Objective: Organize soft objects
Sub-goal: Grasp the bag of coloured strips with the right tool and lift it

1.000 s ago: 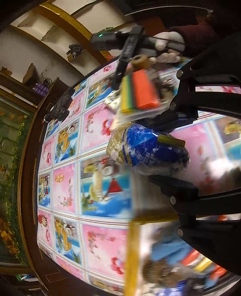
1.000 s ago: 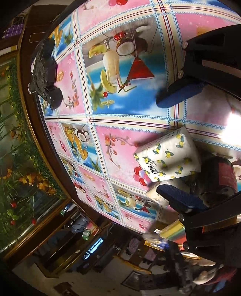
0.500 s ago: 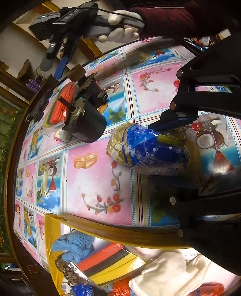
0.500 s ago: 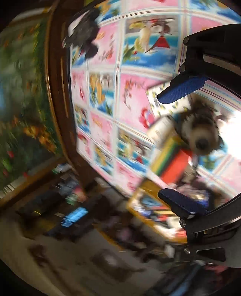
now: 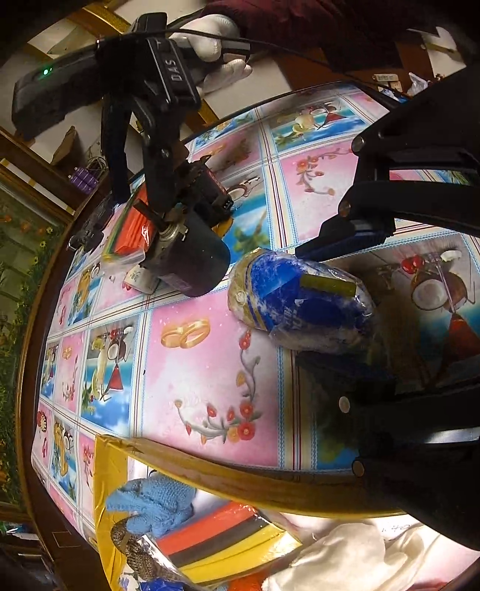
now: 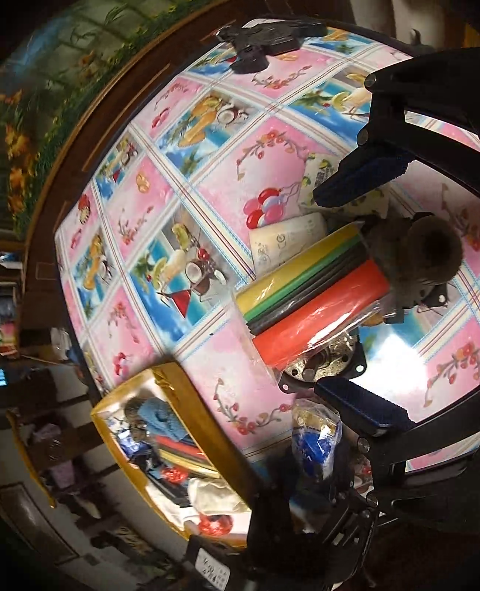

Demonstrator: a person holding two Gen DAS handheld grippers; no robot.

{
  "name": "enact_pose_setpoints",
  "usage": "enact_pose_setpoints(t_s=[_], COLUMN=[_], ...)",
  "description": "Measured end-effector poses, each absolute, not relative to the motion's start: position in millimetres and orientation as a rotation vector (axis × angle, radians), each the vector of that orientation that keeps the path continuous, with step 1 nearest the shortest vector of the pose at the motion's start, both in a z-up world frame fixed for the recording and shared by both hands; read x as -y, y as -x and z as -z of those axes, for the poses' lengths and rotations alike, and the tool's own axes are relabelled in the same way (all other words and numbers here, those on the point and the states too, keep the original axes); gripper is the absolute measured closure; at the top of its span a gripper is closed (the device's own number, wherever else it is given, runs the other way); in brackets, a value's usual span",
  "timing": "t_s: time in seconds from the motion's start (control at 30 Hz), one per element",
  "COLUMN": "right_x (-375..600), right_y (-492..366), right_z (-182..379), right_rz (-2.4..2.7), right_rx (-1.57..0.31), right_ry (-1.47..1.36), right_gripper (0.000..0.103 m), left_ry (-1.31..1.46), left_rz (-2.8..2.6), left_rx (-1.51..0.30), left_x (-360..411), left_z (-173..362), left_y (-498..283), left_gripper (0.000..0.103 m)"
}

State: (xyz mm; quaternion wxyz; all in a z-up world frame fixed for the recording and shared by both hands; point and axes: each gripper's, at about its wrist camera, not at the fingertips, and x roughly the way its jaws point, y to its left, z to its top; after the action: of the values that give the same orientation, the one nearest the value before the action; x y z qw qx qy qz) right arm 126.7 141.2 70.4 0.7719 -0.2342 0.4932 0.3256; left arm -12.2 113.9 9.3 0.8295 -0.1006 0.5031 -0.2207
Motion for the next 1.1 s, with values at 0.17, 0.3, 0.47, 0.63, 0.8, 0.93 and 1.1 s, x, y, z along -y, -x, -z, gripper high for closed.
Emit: enact_pose_setpoints(t_s=[0.17,0.3,0.47,0.63,0.8,0.93,1.1], right_x=[-155,-155,-149,-147,-142,-133,-138], right_y=[-140,-141,-135,-129,-124,-132,-169], right_z=[-54,-50,-53,-56,-62,-91,-97], right_rz=[-0.744,-0.762,-0.799,-0.778,-0.761,-0.786,-0.679], right_rx=[-1.114,-1.118,-1.13,-1.118,-1.114,-1.113,-1.216], right_ry=[0.51,0.5,0.463,0.463,0.459,0.33,0.159], right_gripper=[0.014,0.025,0.051,0.053,0.053,0.026,0.008], left_ry=[0.187,0.146,0.138,0.123,0.121,0.147,0.159], left_rz=[0.476,0.468,0.466,0.444,0.431,0.437,0.453], left_rx=[-1.055,-1.051,-1.056,-1.044,-1.037,-1.013,-0.979], left_x=[-110,-106,-107,-101,-101,-100,-92], left_z=[-10,-11,-11,-11,-10,-9,-8], left_y=[9,9,9,5,2,-2,-3], left_gripper=[0.052,0.051,0.049,0.038,0.038,0.038,0.038])
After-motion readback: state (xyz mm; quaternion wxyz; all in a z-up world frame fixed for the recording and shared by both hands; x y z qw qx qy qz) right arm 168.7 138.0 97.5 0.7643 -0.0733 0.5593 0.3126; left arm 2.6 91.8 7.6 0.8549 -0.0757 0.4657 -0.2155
